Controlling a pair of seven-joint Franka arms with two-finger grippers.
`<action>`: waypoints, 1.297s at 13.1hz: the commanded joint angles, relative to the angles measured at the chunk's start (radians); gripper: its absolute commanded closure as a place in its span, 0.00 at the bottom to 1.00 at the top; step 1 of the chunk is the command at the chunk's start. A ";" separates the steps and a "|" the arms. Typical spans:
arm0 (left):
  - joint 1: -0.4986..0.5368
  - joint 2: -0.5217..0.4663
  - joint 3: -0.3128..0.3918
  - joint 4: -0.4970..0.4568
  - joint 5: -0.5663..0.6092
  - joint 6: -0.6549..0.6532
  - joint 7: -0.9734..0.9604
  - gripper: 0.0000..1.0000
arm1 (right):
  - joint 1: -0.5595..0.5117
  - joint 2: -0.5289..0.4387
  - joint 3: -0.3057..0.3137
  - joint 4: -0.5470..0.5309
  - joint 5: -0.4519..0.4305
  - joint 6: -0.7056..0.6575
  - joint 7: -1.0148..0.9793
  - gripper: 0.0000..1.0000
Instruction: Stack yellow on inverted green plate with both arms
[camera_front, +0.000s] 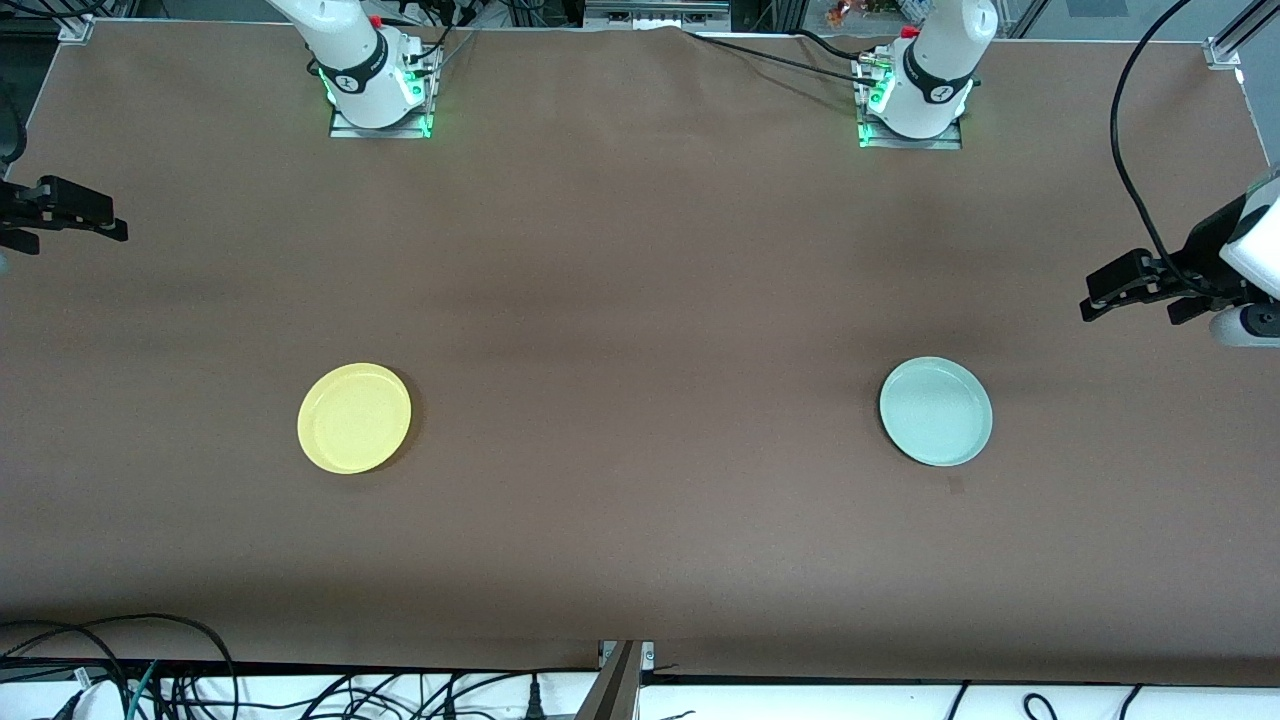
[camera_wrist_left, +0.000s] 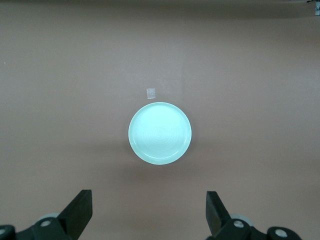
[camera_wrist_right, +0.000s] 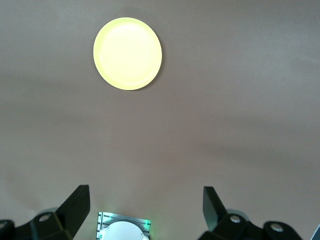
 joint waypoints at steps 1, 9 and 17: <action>0.009 0.005 -0.007 0.001 0.024 0.002 -0.003 0.00 | -0.002 -0.008 0.002 -0.005 -0.006 -0.002 0.004 0.00; 0.038 0.062 -0.006 -0.007 0.093 -0.012 0.000 0.00 | -0.002 -0.008 0.002 -0.005 -0.007 -0.001 0.002 0.00; 0.058 0.063 -0.018 -0.173 0.093 0.022 0.001 0.00 | -0.002 -0.008 0.002 -0.005 -0.007 -0.001 0.002 0.00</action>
